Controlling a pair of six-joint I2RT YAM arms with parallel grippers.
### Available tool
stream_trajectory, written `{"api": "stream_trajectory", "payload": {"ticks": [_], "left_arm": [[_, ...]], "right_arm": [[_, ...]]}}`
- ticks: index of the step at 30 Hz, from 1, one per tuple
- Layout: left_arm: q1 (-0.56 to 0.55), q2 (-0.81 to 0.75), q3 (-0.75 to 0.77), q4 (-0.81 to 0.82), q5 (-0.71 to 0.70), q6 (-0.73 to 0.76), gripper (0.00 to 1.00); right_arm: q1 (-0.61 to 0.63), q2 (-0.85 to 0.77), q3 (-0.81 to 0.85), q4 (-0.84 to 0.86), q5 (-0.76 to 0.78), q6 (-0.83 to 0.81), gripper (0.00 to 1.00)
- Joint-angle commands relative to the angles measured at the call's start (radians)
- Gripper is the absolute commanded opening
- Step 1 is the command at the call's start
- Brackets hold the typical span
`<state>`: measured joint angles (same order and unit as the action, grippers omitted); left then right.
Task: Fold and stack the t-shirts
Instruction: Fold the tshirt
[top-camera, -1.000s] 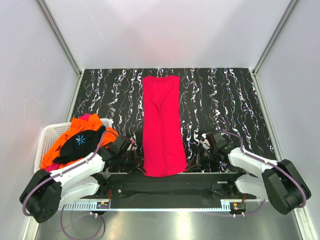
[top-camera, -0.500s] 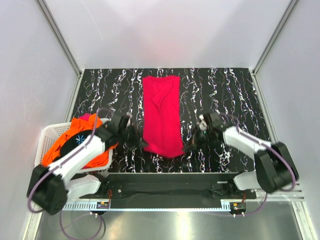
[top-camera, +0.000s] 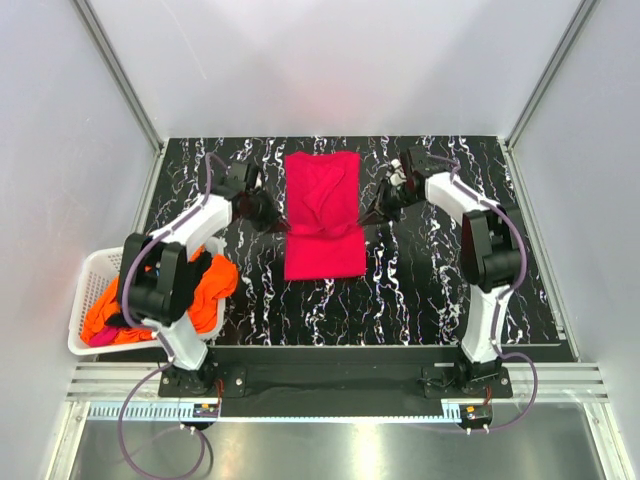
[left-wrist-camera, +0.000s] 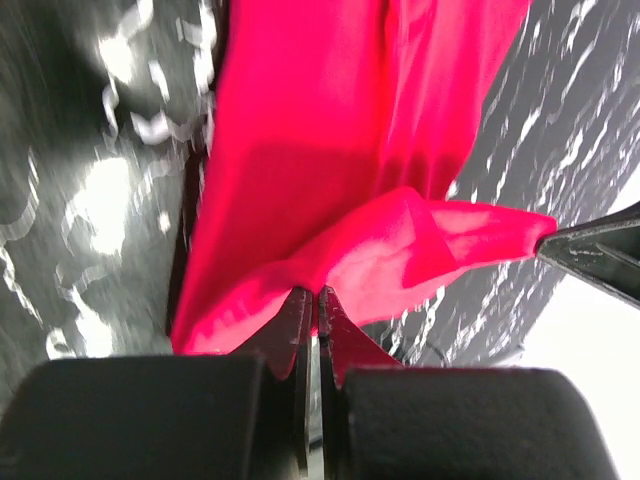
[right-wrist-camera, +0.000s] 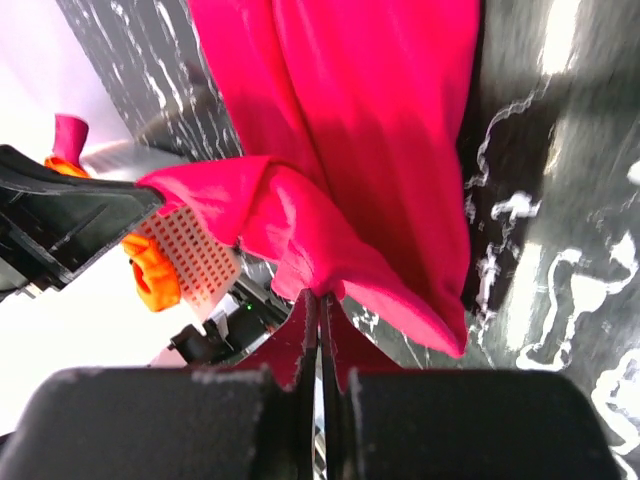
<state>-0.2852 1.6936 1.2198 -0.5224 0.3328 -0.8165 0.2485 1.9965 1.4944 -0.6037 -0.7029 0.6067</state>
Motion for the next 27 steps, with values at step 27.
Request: {"api": "stream_trajectory", "payload": {"ticks": [27], "left_arm": [[0.119,0.389,0.417,-0.036,0.117,0.086,0.02]], "right_arm": [[-0.061,0.395,0.504,-0.148,-0.115,-0.036,0.0]]}}
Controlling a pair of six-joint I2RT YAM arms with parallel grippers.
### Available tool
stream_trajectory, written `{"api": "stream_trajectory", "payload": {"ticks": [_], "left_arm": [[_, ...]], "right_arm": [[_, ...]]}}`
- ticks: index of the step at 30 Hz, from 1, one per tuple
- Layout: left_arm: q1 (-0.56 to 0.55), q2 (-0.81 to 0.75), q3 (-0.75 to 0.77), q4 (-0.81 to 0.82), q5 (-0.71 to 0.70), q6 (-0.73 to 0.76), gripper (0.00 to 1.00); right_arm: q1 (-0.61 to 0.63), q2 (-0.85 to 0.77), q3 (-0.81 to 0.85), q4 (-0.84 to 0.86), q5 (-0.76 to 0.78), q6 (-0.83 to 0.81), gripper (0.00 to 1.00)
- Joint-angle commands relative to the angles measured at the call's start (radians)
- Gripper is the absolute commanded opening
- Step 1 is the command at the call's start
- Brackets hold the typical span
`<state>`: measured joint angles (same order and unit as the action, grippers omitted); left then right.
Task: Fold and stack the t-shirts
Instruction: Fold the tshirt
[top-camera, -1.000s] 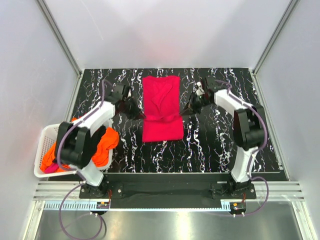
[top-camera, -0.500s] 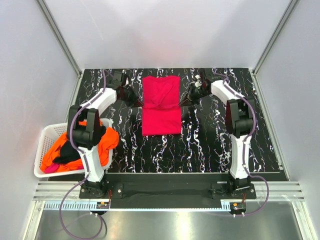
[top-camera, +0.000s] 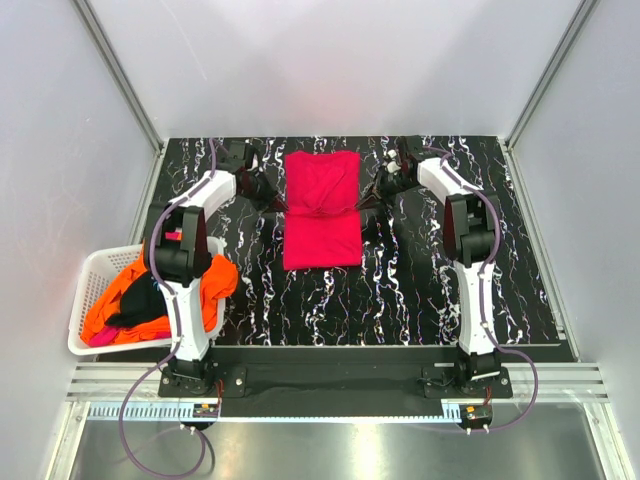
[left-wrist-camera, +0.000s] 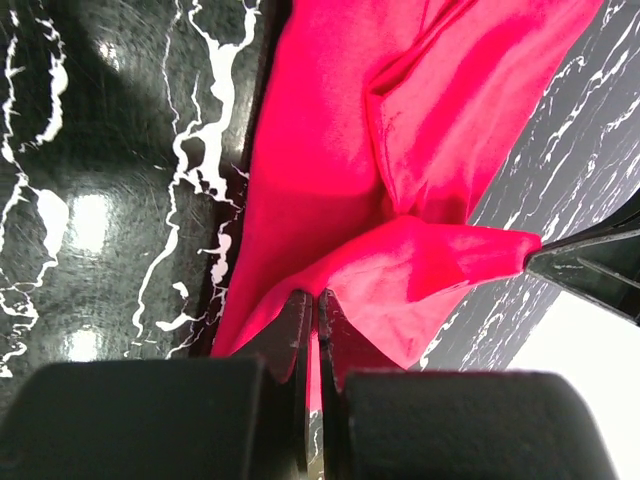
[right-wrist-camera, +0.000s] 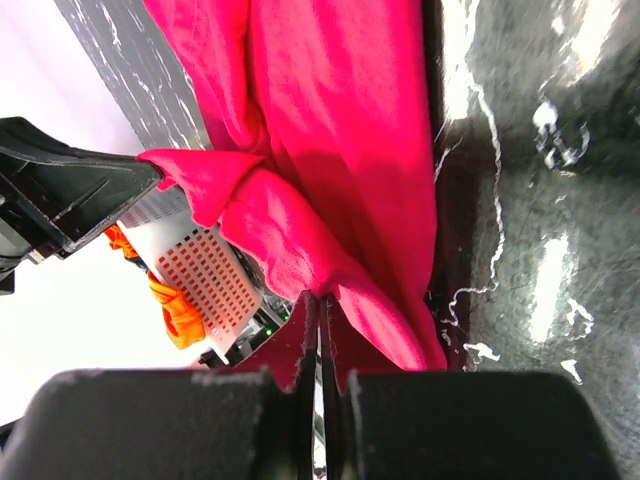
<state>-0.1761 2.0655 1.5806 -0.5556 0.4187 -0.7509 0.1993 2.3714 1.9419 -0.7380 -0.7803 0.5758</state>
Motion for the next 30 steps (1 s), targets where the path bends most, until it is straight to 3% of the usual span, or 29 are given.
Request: {"api": "stream_trajectory", "payload": {"ticks": [1,3,4,6,7,10,13,17,21,27,28,30], "left_arm": [[0.013,0.024,0.065,-0.007,0.032,0.022,0.04],[0.018,0.045,0.079,-0.015,0.035,0.028,0.13],[0.02,0.054,0.106,-0.035,0.032,0.035,0.22],[0.023,0.091,0.163,-0.082,0.019,0.054,0.27],[0.021,0.097,0.221,-0.122,-0.021,0.086,0.35],[0.021,0.065,0.289,-0.18,-0.099,0.134,0.41],[0.021,-0.031,0.234,-0.182,-0.11,0.159,0.43],[-0.014,-0.132,0.098,-0.158,-0.058,0.193,0.42],[-0.068,-0.215,-0.086,-0.04,0.037,0.165,0.41],[-0.181,-0.27,-0.218,0.014,0.04,0.142,0.41],[-0.192,-0.292,-0.266,0.014,0.005,0.139,0.45],[-0.2,-0.353,-0.313,0.013,-0.027,0.148,0.49]], "right_arm": [[-0.014,0.026,0.077,-0.017,-0.039,-0.005,0.0],[-0.014,0.052,0.112,-0.024,-0.043,-0.011,0.0],[-0.015,0.063,0.13,-0.03,-0.04,-0.014,0.01],[-0.023,0.125,0.193,-0.05,-0.045,-0.022,0.13],[-0.04,0.152,0.285,-0.082,-0.051,-0.025,0.16],[-0.067,0.25,0.53,-0.237,-0.031,-0.057,0.3],[-0.069,0.247,0.615,-0.372,0.019,-0.138,0.38],[-0.054,0.012,0.32,-0.321,0.068,-0.214,0.42],[-0.029,-0.151,-0.054,-0.135,0.012,-0.15,0.43],[0.017,-0.334,-0.375,-0.043,0.002,-0.227,0.45],[0.017,-0.357,-0.408,-0.041,0.018,-0.256,0.52],[0.017,-0.385,-0.478,-0.04,0.003,-0.31,0.53]]}}
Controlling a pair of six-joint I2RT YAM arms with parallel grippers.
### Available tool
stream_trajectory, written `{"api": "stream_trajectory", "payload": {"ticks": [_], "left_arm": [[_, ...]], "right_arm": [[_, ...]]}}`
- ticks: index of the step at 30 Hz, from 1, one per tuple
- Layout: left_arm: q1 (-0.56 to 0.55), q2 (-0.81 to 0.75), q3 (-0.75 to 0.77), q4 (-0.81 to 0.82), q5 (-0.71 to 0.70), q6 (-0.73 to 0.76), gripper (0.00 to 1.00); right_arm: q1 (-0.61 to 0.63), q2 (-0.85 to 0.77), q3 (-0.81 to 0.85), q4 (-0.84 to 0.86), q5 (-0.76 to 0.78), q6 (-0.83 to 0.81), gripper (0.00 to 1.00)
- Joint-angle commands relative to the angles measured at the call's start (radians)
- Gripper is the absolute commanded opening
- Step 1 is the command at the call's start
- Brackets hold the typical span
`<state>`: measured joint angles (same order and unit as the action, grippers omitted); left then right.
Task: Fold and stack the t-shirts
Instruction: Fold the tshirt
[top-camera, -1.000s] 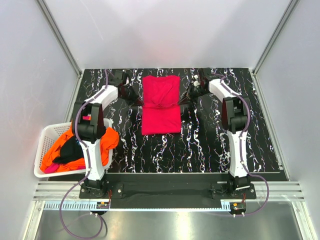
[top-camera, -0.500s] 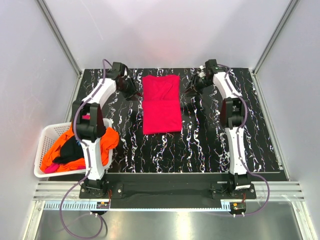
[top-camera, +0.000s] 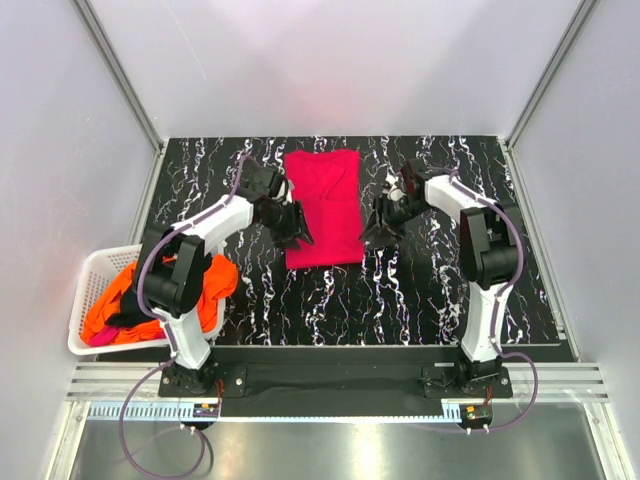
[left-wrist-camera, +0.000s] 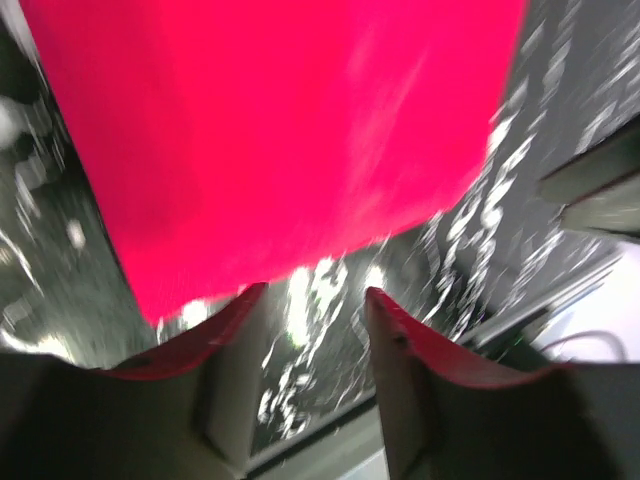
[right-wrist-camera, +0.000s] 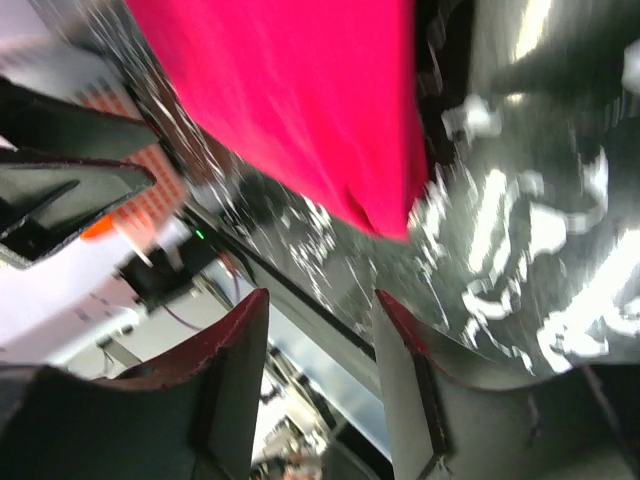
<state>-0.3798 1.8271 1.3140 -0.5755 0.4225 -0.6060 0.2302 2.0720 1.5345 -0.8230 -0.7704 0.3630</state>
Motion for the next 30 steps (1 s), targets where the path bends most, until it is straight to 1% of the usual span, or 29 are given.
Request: {"api": "stream_trajectory", "payload": {"ticks": [1,3,5,7,9,11,17,26,30], "left_arm": [[0.004,-0.132,-0.085,0.032,-0.045,0.018,0.54],[0.004,-0.17,-0.133,0.023,-0.073,0.032,0.56],[0.005,-0.193,-0.16,0.011,-0.088,0.052,0.56],[0.007,-0.201,-0.197,0.011,-0.099,0.051,0.55],[0.005,-0.201,-0.222,0.014,-0.105,0.049,0.54],[0.005,-0.19,-0.229,0.012,-0.111,0.046,0.54],[0.019,-0.12,-0.228,0.043,-0.102,0.057,0.54],[0.045,-0.068,-0.199,0.066,-0.102,0.057,0.53],[0.059,-0.046,-0.202,0.088,-0.073,0.054,0.53]], "right_arm": [[-0.012,-0.09,-0.089,0.059,-0.024,-0.102,0.53],[-0.006,-0.098,-0.137,0.087,-0.033,-0.088,0.53],[-0.005,-0.096,-0.157,0.116,-0.026,-0.085,0.53],[-0.003,-0.087,-0.172,0.134,-0.029,-0.087,0.48],[0.004,-0.066,-0.171,0.14,-0.047,-0.09,0.4],[0.021,-0.053,-0.168,0.151,-0.046,-0.09,0.38],[0.052,-0.017,-0.159,0.168,-0.029,-0.087,0.39],[0.058,0.019,-0.148,0.188,0.026,-0.073,0.39],[0.057,0.033,-0.134,0.199,0.031,-0.064,0.35]]}}
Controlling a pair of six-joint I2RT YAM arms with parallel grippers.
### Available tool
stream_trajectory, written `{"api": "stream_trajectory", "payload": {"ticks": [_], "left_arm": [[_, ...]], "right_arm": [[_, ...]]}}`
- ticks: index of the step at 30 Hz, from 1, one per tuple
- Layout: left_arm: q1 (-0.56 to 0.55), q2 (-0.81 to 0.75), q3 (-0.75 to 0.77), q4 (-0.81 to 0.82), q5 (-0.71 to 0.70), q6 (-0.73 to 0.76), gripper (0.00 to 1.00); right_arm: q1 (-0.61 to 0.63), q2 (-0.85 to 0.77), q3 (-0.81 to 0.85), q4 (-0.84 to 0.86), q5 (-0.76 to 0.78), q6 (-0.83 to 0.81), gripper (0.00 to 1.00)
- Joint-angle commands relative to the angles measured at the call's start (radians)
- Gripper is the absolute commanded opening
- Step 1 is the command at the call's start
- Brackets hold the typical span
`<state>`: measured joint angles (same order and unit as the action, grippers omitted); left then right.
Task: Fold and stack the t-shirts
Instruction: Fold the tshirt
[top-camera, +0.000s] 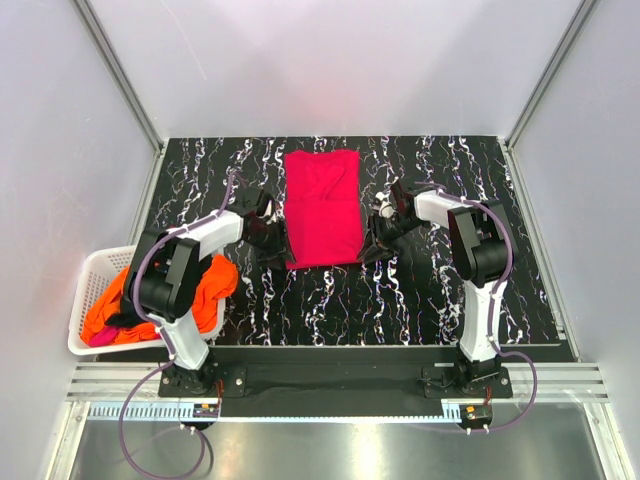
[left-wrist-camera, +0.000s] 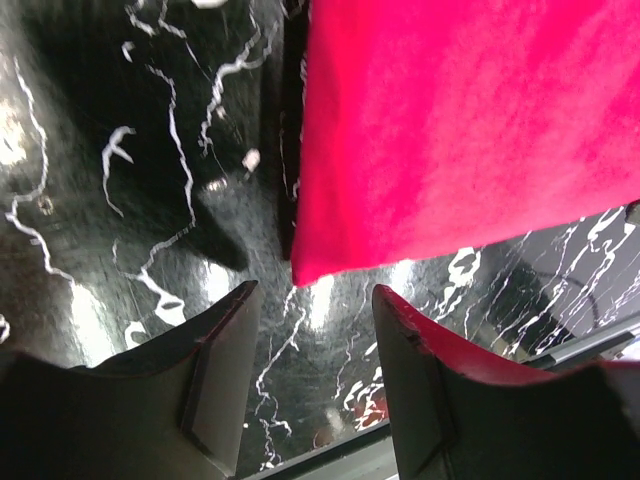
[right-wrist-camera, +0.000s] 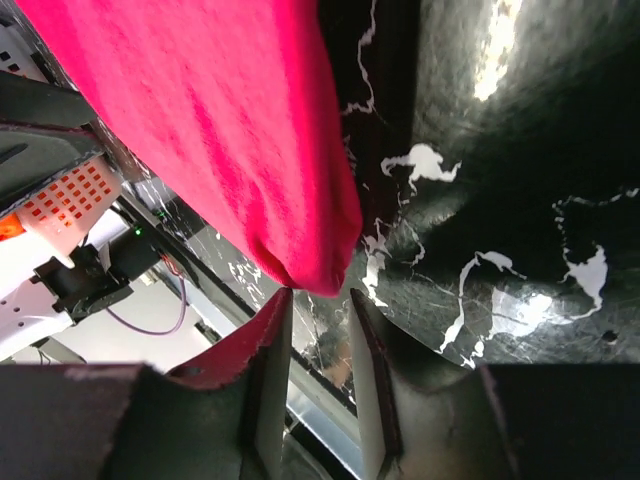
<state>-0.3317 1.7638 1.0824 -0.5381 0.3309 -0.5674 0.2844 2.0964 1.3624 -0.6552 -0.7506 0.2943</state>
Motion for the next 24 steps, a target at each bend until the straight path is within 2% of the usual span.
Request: {"api": "stream_trajectory", "payload": {"ticks": [1,3,7,14,20,23,24], "left_arm": [[0.013,0.02,0.03,0.058,0.031,0.011,0.52],[0.014,0.031,0.034,0.066,0.04,0.009,0.5],[0.016,0.046,0.037,0.078,0.06,0.001,0.48],[0.019,0.074,0.039,0.099,0.091,-0.017,0.4],[0.02,0.082,0.037,0.093,0.089,-0.017,0.4],[0.022,0.086,0.034,0.093,0.096,-0.02,0.38],[0.02,0.088,0.037,0.093,0.094,-0.02,0.34]], "right_arm": [[0.004,0.011,0.041,0.032,0.008,0.008,0.34],[0.004,0.017,0.052,0.034,0.008,0.009,0.28],[0.006,0.024,0.061,0.039,0.007,0.012,0.25],[0.002,0.024,0.057,0.045,0.028,0.026,0.27],[0.002,0.019,0.047,0.046,0.039,0.025,0.31],[0.002,0.03,0.053,0.049,0.028,0.029,0.26],[0.002,0.031,0.058,0.048,0.028,0.029,0.16]]}}
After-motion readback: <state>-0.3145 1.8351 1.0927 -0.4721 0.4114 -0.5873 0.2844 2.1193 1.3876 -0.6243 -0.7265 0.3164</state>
